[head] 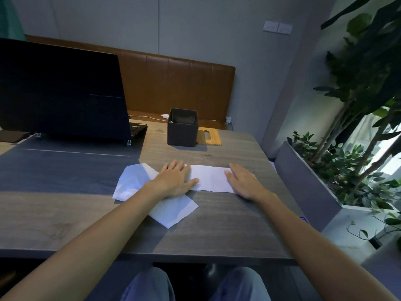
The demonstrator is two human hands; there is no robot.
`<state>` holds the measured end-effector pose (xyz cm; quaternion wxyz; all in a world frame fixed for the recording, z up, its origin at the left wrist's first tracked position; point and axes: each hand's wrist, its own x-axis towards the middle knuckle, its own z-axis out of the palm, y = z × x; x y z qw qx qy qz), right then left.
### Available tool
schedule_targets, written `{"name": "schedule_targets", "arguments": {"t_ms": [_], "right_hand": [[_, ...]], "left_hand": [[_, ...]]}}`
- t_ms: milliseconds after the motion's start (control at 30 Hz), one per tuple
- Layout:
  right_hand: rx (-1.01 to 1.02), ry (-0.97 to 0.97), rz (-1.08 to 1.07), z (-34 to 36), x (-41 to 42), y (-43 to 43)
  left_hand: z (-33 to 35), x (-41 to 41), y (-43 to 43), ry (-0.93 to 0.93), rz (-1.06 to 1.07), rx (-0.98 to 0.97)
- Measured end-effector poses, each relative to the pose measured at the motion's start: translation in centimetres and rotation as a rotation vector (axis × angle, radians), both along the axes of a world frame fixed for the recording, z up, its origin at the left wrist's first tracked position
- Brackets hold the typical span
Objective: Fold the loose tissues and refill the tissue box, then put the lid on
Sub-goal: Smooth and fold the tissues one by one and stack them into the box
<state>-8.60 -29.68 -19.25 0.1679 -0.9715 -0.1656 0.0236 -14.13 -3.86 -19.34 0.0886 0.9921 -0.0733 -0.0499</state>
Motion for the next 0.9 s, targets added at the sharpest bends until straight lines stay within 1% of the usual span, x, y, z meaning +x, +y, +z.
{"name": "schedule_targets", "arguments": {"t_ms": [33,100,167,300,400,533,700,767,900], "right_hand": [[0.033,-0.021,-0.039,0.1,0.4,0.1],[-0.007,-0.039,-0.092,0.6,1.1,0.2],[-0.023,-0.012,-0.134,1.1,2.0,0.1],[0.145,0.095,-0.178,2.1,2.2,0.2],[0.196,0.131,-0.170,2.4,2.2,-0.1],[0.294,0.087,-0.181,2.4,2.5,-0.3],[0.419,-0.039,-0.214,4.4,2.2,0.5],[0.413,-0.082,-0.199,5.8,2.1,1.0],[0.420,-0.092,-0.149,7.6,1.9,3.2]], "left_hand": [[-0.1,0.0,-0.5,-0.033,-0.005,-0.022],[-0.3,-0.1,-1.5,-0.067,-0.030,-0.043],[-0.6,-0.2,-2.5,-0.057,-0.061,-0.027],[-1.4,-0.2,-3.2,-0.052,-0.051,0.027],[-1.7,0.1,-3.3,-0.057,-0.051,0.046],[-1.7,0.6,-3.4,-0.022,-0.050,0.057],[-0.9,1.1,-4.8,0.016,-0.049,0.080],[-0.8,1.3,-5.1,-0.005,-0.055,0.034],[-0.1,1.3,-3.1,-0.144,0.038,-0.210]]}}
